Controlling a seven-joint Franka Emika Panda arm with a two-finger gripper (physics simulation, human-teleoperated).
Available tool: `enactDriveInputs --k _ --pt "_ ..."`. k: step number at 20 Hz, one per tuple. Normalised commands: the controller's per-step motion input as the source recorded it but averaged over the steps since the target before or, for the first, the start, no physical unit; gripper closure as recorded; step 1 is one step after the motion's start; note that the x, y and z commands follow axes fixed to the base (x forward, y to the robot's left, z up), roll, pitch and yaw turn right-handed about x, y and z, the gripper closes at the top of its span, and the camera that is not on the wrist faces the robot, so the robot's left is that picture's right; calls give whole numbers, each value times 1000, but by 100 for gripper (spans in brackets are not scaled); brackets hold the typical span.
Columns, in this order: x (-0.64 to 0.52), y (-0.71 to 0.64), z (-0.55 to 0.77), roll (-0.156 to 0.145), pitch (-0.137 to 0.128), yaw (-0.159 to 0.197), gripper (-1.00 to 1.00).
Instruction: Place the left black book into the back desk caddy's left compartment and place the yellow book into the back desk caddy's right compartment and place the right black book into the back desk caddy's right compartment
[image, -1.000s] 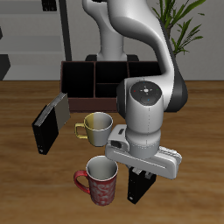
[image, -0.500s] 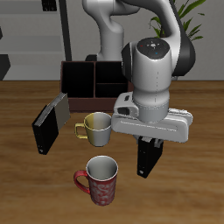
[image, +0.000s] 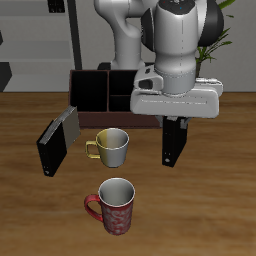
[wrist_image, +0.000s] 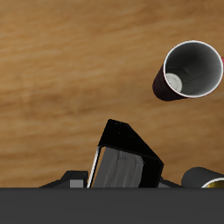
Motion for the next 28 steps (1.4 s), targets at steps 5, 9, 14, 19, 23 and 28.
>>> enactDriveInputs --k 5,9,14,19,23,28 --pt "-374 -88 403 -19 -52 107 100" --pt "-293 -97 262 2 -24 56 100" --pt "-450 -154 305 -27 -41 95 100" --pt "-315 -168 141 5 -21 30 100" --pt "-327 -203 75 -16 -21 65 100" --pt "-271 -121 11 -40 -13 62 100"
